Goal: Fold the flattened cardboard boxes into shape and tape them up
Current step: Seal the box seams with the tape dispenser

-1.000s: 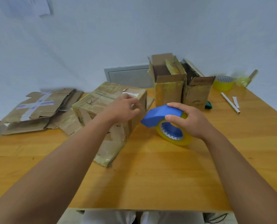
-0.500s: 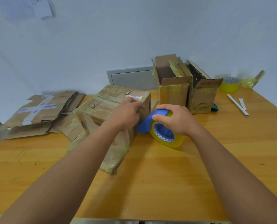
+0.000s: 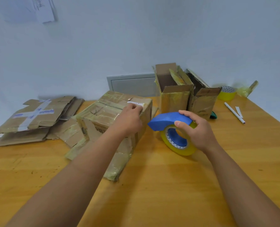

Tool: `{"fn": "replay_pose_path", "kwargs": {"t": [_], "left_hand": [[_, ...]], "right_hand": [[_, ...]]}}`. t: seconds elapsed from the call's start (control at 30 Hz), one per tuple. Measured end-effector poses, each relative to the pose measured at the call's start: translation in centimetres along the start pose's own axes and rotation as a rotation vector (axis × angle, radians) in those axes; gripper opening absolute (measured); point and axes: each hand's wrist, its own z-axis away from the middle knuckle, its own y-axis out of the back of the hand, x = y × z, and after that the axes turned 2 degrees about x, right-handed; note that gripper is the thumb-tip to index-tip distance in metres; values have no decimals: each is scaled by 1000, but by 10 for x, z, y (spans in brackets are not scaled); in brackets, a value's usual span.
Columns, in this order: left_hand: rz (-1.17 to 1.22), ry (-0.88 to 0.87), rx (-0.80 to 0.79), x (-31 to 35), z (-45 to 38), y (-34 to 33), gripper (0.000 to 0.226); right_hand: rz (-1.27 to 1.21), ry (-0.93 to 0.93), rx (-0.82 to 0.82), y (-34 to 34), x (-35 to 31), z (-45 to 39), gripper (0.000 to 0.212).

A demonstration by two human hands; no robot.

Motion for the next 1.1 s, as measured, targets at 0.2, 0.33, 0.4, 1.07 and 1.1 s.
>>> {"fn": "replay_pose_path", "kwargs": {"t": [0.2, 0.33, 0.4, 1.07, 1.1], "left_hand": [[1, -17, -22, -1, -2, 0, 48], [-6, -30, -22, -1, -1, 1, 45], [-21, -42, -22, 0, 0, 3, 42], [-417, 30, 101, 2, 51, 8, 35], [-442, 34, 130, 5, 50, 6, 33]], "right_hand": [[149, 99, -70, -9, -20, -13, 51], [159, 93, -67, -12, -19, -21, 47], [163, 80, -57, -9, -17, -20, 45], [-66, 145, 260, -28, -53, 12, 59], [-75, 150, 277, -31, -56, 11, 60]]}}
